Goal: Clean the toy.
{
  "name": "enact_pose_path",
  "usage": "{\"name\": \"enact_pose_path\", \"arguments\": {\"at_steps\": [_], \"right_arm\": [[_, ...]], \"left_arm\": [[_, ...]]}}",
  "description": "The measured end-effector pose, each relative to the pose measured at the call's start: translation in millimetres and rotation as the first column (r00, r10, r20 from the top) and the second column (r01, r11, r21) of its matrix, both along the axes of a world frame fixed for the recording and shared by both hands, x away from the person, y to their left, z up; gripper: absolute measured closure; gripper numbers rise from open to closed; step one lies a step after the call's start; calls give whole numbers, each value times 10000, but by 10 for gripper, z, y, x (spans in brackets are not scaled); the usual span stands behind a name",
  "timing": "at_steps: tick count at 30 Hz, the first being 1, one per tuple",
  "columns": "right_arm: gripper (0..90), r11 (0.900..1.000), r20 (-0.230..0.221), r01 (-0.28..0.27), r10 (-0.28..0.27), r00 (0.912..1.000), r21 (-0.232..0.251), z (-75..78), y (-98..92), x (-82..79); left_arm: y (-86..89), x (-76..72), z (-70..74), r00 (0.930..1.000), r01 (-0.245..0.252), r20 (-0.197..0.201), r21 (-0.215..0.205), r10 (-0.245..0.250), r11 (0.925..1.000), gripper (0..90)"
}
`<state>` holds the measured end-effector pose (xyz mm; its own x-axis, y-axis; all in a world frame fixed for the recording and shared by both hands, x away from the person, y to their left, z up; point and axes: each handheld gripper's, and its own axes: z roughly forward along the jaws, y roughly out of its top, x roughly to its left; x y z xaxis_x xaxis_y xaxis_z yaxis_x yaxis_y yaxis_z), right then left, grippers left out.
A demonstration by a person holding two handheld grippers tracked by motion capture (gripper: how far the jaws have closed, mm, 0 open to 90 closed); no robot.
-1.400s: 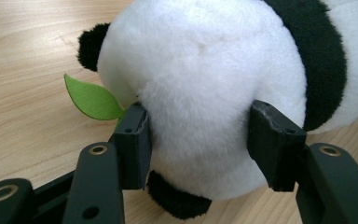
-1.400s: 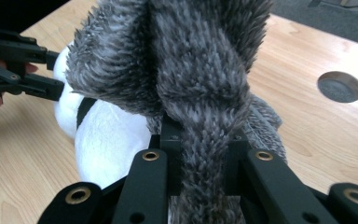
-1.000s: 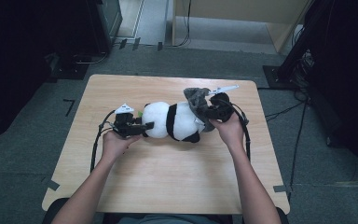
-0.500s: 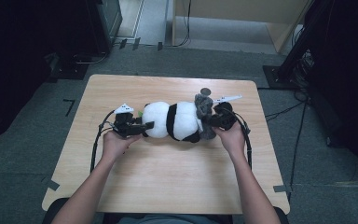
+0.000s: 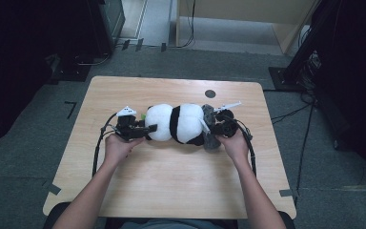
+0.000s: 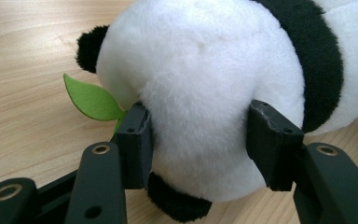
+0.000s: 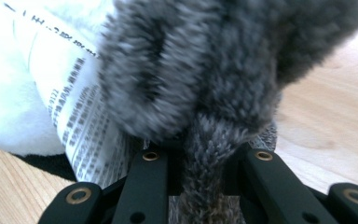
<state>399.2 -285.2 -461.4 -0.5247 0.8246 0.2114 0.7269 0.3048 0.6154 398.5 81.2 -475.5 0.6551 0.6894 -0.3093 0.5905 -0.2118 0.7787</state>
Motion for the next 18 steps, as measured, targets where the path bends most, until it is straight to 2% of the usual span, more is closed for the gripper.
{"name": "enact_pose_path", "arguments": {"at_steps": [2,4,5,10,15,18], "right_arm": [[778,9999,136,56,-54,9999,-121,56,-38,-15],[778,9997,476,163,-155,9987,-175,137,-85,-38],[779,9997,543,235,-231,9983,-70,189,-106,-55],[779,9990,1425,94,-156,9897,444,514,-138,-150],[778,9968,2082,-463,316,9776,659,816,9,-243],[779,9946,2224,-812,649,9728,649,924,152,-283]], "left_arm": [[-2,-3,3,10000,3,-7,28,-3,10000,490],[-3,-6,10,10000,12,-11,47,-12,10000,507],[-5,-8,13,10000,15,1,55,-15,10000,514],[-17,-16,31,10000,-76,-58,38,76,10000,550],[-10,-16,42,9999,-103,-125,-41,102,9999,574],[-9,-18,48,9999,-65,-113,-50,64,10000,585]]}}
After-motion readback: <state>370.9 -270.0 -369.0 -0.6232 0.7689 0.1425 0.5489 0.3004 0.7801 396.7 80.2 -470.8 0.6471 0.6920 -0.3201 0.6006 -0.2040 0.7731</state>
